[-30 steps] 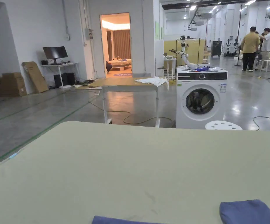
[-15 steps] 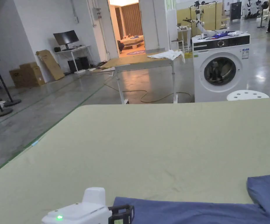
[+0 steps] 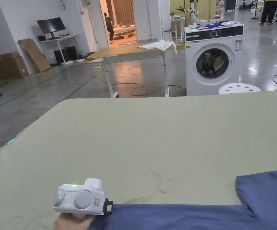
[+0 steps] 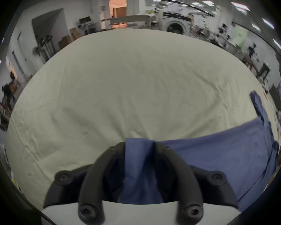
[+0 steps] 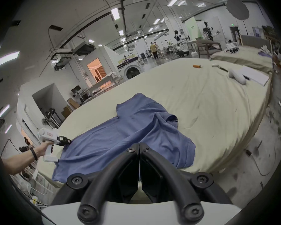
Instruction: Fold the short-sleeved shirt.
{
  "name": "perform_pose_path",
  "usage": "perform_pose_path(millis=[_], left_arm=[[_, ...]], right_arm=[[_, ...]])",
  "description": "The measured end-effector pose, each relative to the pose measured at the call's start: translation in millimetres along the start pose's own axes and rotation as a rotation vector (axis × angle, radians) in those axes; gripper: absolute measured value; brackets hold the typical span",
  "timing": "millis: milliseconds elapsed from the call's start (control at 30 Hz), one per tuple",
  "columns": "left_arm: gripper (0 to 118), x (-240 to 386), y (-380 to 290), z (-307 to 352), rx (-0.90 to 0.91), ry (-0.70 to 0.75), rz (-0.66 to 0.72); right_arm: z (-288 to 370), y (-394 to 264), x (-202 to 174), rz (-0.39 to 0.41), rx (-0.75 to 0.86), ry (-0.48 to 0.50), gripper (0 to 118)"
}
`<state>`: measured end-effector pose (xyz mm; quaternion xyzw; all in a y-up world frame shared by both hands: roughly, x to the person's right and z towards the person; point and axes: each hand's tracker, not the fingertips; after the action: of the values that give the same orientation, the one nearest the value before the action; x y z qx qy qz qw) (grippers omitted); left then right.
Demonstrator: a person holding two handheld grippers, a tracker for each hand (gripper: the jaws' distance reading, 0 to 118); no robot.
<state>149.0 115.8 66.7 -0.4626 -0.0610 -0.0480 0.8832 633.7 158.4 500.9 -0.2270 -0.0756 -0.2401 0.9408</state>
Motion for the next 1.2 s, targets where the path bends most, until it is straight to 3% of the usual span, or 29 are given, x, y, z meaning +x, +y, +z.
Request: perform_pose_path(millis=[67, 167, 200, 300, 333, 400, 467, 600, 633, 667, 733, 767, 800, 867, 967, 1100, 1200], left_arm=[[14, 3.9, 4.2, -5.3, -0.015, 0.006, 0.021], [6, 12.7, 5.8, -11.0, -0.037, 0.019, 0.043], [5, 15.5, 6.1, -12.7, -0.049, 0.025, 0.021], [5, 22.0, 10.8, -15.0, -0.103, 0.04, -0.051], [5, 23.0, 12.7, -15.8, -0.116, 0.042, -0.056], [5, 23.7, 13.2, -18.4, -0.12, 0.046, -0.061], [5, 27.0, 12.3, -17.5, -0.122, 0.056, -0.066], [5, 31.7, 8.2, -19.4, -0.115, 0.075, -0.122], [5, 32.1, 8.8, -17.9, -0.118, 0.077, -0.123], [5, 31.5, 9.0, -17.8, -0.119, 0.077, -0.121], [5, 29.4, 8.5, -16.9, -0.112, 0.074, -0.107], [4, 27.0, 8.3, -17.2, -0.093, 0.073, -0.091], [1, 24.2, 5.7, -14.0, -0.055, 0.078, -0.072], [0, 15.6, 0.0, 4.9, 0.001, 0.038, -0.034], [0, -6.0, -15.7, 66.4, 0.138, -0.076, -0.02], [0, -39.5, -65.2, 156.2, 0.242, -0.203, 0.029], [0, -49.3, -120.3, 199.3, 0.246, -0.218, 0.031]], right_arm=[[-16.7, 13.1, 2.2, 0.013, -0.005, 0.008, 0], [-49.6, 46.1, 5.5, -0.017, 0.055, 0.098, 2], [-63.6, 61.4, 3.9, -0.004, 0.047, 0.092, 14], [-133.2, 115.1, -1.4, 0.127, -0.159, 0.093, 76], [-159.9, 126.1, 1.3, 0.152, -0.207, 0.083, 77], [-209.7, 143.1, 3.3, 0.194, -0.312, -0.064, 76], [-250.9, 152.7, -0.1, 0.33, -0.369, -0.154, 76], [-317.4, 151.9, 14.0, 0.295, -0.533, -0.283, 74], [-323.0, 147.5, 15.2, 0.294, -0.551, -0.298, 64], [-321.2, 142.1, 12.0, 0.306, -0.526, -0.28, 47], [-307.5, 136.3, -1.7, 0.386, -0.47, -0.263, 29], [-304.8, 133.5, -4.6, 0.396, -0.459, -0.24, 10], [-303.4, 131.6, -5.0, 0.368, -0.466, -0.232, 3], [-290.9, 132.0, -4.9, 0.361, -0.424, -0.229, 2], [-246.9, 143.8, -3.8, 0.277, -0.305, -0.119, 2], [-161.6, 137.7, -3.3, 0.338, -0.218, -0.031, 2], [-101.8, 115.5, 9.0, 0.325, -0.195, -0.01, 2]])
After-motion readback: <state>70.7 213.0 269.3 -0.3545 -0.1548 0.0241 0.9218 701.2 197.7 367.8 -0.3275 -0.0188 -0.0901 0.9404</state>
